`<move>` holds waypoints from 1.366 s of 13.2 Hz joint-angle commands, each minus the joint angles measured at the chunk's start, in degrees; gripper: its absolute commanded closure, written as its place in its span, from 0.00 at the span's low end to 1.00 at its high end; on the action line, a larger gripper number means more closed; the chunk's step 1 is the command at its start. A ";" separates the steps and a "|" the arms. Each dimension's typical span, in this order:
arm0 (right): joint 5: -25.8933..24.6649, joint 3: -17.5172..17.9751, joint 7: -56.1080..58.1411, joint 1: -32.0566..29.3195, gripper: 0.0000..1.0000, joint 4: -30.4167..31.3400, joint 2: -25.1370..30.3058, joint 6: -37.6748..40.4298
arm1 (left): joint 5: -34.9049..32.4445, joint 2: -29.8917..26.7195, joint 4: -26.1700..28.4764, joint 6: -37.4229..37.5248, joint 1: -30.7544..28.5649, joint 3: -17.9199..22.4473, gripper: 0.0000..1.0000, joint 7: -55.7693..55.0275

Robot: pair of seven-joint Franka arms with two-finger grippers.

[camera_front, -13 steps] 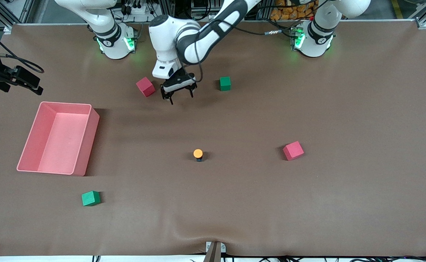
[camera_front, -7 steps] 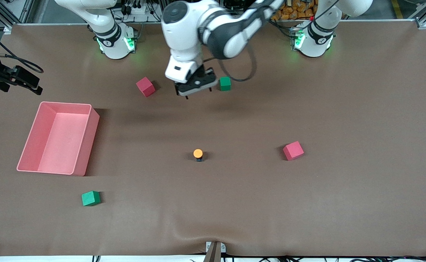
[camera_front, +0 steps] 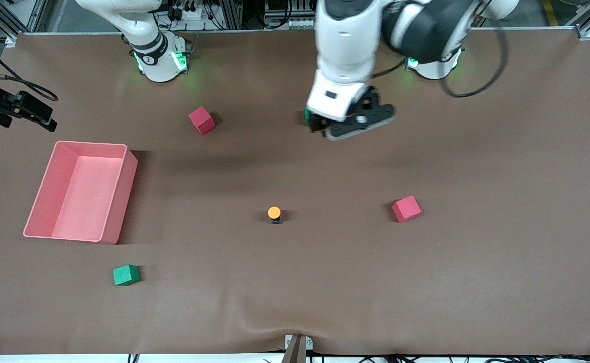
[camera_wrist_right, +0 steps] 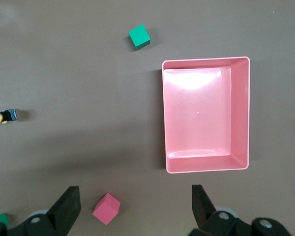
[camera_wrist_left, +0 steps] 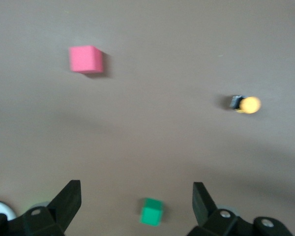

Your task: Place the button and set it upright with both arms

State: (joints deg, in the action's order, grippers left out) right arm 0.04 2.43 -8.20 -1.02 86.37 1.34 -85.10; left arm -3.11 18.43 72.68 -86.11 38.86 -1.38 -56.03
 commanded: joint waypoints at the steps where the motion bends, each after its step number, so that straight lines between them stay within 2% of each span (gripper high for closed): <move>1: 1.19 0.56 0.73 -1.26 0.00 -0.07 0.69 0.46 | 3.01 -3.66 1.94 5.14 -5.96 -0.46 0.00 12.03; 3: 1.19 0.56 0.82 -1.26 0.00 -0.07 0.69 0.46 | 2.76 -5.85 2.38 8.66 -11.51 -0.64 0.00 24.51; 8: 1.28 0.56 0.99 -1.17 0.00 -0.07 0.69 0.46 | 2.49 -11.57 5.19 8.59 -25.03 -0.81 0.00 44.30; 11: 1.27 0.56 0.99 -1.17 0.00 -0.15 0.69 0.37 | 2.32 -13.68 7.73 7.54 -31.28 -0.81 0.00 49.96; 16: 1.28 0.65 0.82 -1.00 0.00 -0.15 0.69 0.46 | 2.23 -23.25 25.47 -7.47 -36.92 -0.81 0.00 50.32; 18: 1.28 0.65 0.99 -1.09 0.00 -0.07 0.69 0.46 | 2.23 -25.54 28.91 -10.39 -37.10 -0.81 0.00 50.32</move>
State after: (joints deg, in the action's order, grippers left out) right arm 0.20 2.52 -8.18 -1.03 86.27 1.34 -85.06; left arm -1.64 -1.62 94.97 -92.82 2.65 -1.48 -6.38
